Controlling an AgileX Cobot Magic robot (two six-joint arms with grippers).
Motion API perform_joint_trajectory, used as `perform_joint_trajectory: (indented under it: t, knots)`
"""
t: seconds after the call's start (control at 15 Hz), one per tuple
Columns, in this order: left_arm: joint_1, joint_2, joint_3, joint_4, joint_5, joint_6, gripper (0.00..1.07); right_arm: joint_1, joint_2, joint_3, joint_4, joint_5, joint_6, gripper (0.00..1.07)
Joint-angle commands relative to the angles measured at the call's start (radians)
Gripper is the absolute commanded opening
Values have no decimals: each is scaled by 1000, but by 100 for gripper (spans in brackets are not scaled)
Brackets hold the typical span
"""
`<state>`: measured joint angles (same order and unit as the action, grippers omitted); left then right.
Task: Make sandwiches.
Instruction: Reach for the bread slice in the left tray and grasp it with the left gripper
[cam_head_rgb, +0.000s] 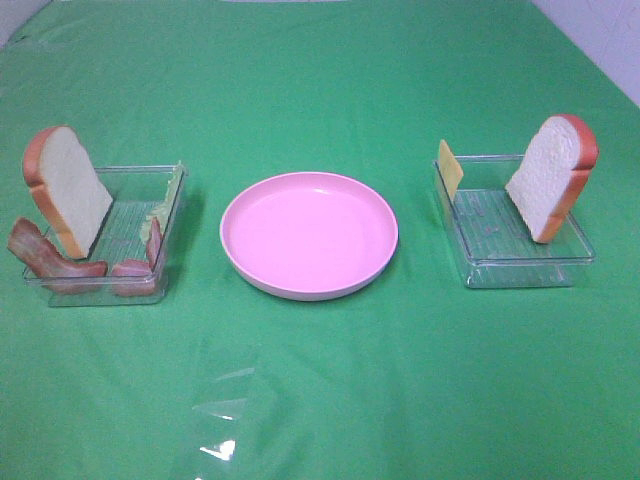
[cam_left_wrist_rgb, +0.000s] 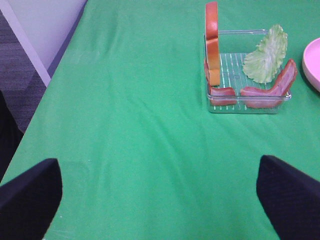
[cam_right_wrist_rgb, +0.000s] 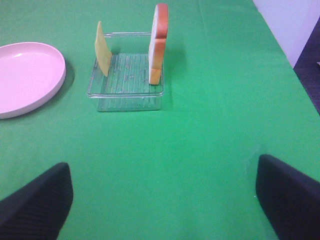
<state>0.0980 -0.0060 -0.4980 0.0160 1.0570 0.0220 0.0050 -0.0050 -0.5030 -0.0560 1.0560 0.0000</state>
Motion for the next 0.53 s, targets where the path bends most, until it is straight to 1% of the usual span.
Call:
perform_joint_trajectory:
  t: [0.07,0.53]
  knots:
    - [3,-10,4,3,-7,-4,102,-7,-23,3,1,-7,0,96]
    - [3,-10,4,9,-7,2,102,-7,-23,3,1,-7,0,96]
